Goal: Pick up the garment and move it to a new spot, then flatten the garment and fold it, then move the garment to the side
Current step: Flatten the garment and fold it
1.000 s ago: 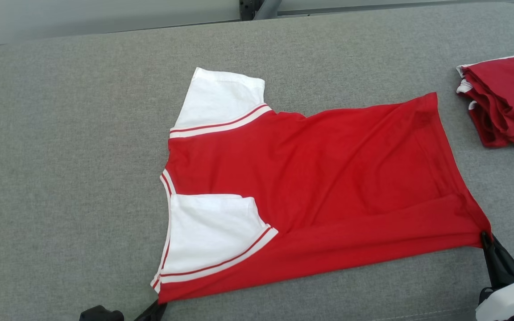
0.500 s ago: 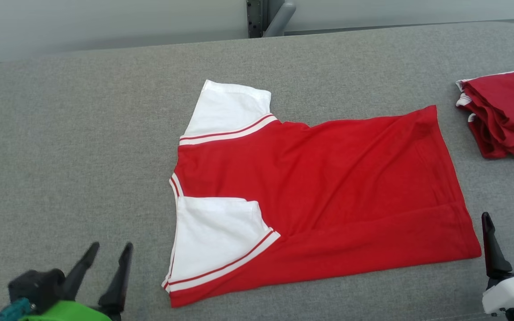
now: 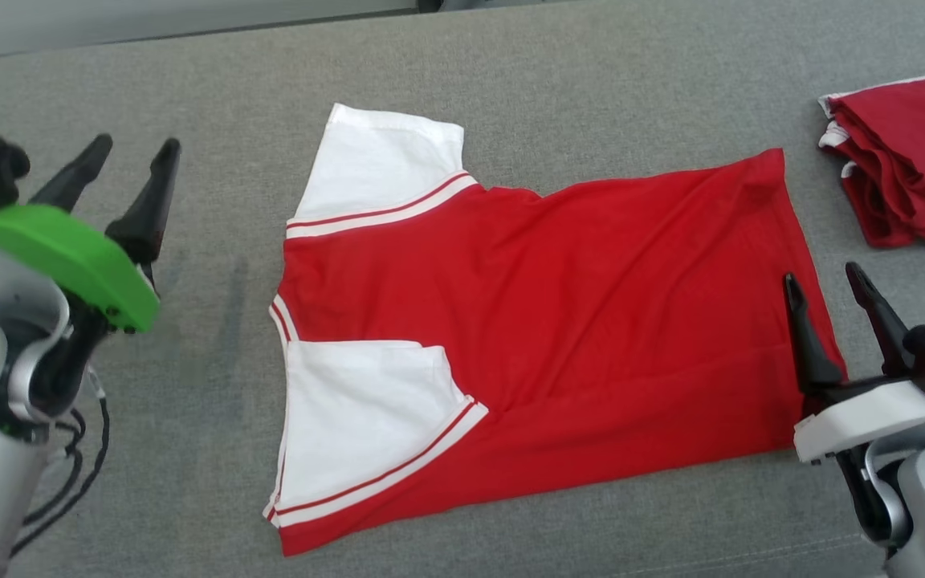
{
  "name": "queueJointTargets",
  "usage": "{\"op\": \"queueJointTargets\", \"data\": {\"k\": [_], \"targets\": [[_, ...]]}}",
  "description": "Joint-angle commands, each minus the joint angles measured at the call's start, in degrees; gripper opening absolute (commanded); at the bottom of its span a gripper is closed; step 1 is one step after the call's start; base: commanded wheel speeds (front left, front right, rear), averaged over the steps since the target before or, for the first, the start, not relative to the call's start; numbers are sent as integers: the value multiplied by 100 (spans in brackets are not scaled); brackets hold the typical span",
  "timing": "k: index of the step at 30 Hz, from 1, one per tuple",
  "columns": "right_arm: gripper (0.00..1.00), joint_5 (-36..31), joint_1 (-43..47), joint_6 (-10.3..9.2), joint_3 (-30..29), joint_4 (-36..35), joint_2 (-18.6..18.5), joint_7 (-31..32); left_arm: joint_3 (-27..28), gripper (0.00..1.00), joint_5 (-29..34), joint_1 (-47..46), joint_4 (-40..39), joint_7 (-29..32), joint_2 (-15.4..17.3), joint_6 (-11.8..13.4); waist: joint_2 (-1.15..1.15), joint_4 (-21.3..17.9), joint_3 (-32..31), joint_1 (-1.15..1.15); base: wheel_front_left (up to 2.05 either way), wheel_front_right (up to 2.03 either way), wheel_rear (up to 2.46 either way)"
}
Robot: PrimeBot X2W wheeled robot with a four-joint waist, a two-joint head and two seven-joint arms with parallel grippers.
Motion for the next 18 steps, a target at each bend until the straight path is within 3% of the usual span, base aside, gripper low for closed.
{"op": "queueJointTargets", "data": {"k": [1,10,14,18], "targets": [[100,-44,-225,-9,51,27,-40,-15,-109,100,-119,-523,275,321,-69,-152,0,-273,438,0,0,0,0],[100,-121,-899,-9,149,39,189,-14,-731,100,-6,-2782,2036,2088,-306,-575,0,-711,1120,0,0,0,0],[100,-51,-1034,-9,71,47,360,-14,-963,100,-25,-3368,2615,2838,-359,-650,0,-877,1327,0,0,0,0],[100,-66,-1072,-9,83,18,478,-14,-1085,100,24,-3695,2918,3139,-432,-700,0,-1026,1498,0,0,0,0]]}}
